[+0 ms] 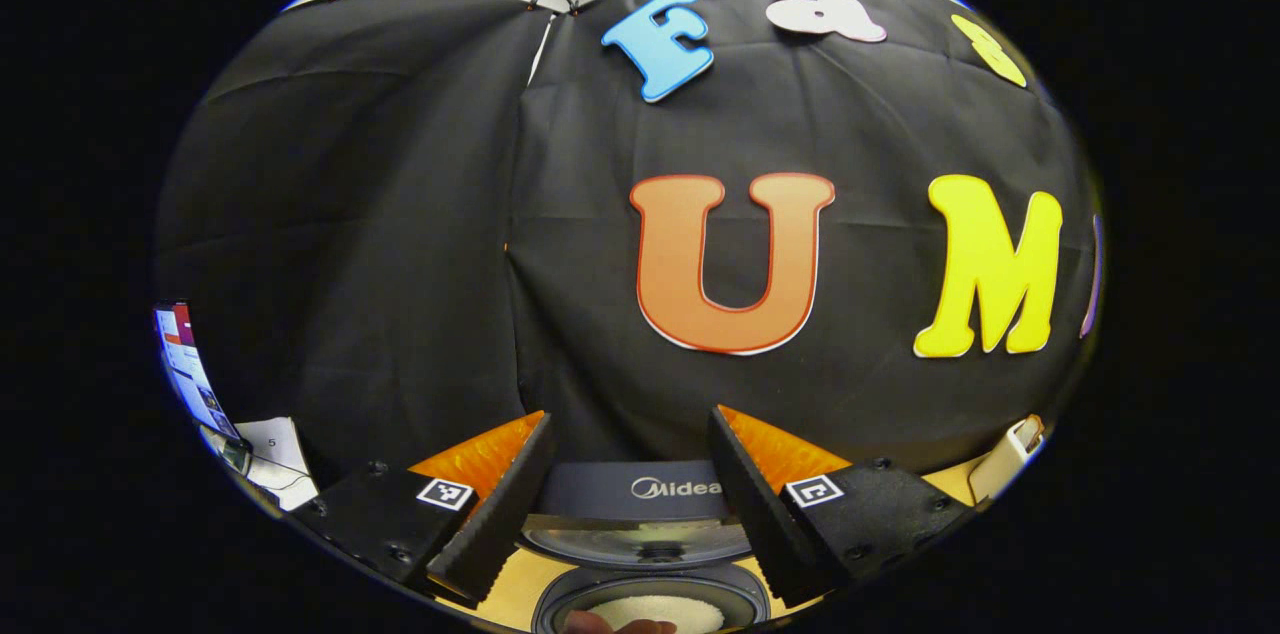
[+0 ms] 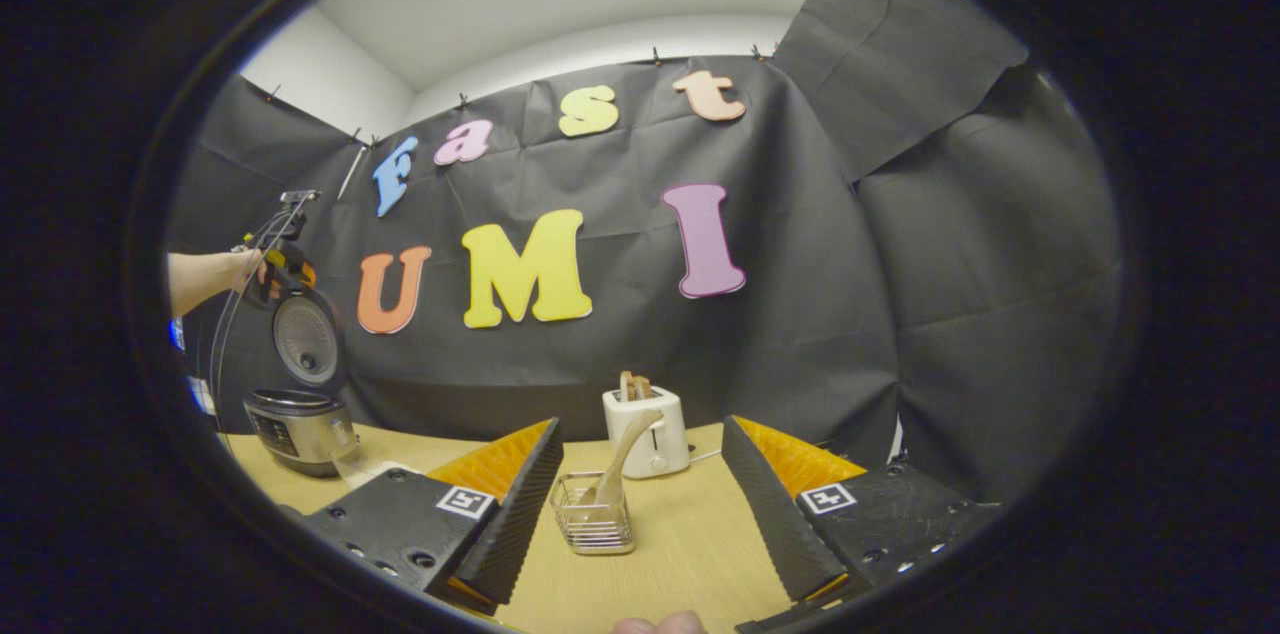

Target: Close the left gripper, press the button to open the rice cooker; take a wooden spoon from the chopstick holder with the right hand, scoop a spoonful of rice and pour it into the rice cooker, then put the wooden spoon back into the chopstick holder.

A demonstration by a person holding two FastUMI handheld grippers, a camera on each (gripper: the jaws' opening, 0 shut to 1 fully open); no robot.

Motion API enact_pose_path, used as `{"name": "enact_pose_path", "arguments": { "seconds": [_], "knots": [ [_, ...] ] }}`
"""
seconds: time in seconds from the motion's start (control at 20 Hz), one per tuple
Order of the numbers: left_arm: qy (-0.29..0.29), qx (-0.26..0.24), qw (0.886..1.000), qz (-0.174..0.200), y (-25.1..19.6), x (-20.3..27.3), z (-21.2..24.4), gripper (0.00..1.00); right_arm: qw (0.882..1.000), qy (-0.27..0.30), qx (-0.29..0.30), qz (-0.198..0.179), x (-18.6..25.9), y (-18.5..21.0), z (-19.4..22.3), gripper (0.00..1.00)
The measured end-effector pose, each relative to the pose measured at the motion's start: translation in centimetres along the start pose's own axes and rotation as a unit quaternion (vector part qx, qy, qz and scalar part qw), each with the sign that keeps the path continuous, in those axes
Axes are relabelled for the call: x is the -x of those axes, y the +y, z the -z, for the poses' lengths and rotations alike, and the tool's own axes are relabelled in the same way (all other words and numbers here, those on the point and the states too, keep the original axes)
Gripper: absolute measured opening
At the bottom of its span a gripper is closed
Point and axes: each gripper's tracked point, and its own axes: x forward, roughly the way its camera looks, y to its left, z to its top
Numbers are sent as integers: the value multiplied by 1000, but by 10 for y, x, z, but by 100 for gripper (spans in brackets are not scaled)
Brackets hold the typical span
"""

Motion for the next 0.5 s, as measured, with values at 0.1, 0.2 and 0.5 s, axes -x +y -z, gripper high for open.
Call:
{"name": "enact_pose_path", "arguments": {
  "seconds": [0.1,0.2,0.5],
  "knots": [
    [11,8,1000,-1,1,5,7,96,1000,-1,4,-5,2,7,-1,94],
    [9,3,1000,5,0,14,11,95,1000,-1,9,-13,5,14,-1,94],
    [18,-14,999,37,-4,93,49,95,999,0,-6,-41,13,31,-4,95]
  ]
}}
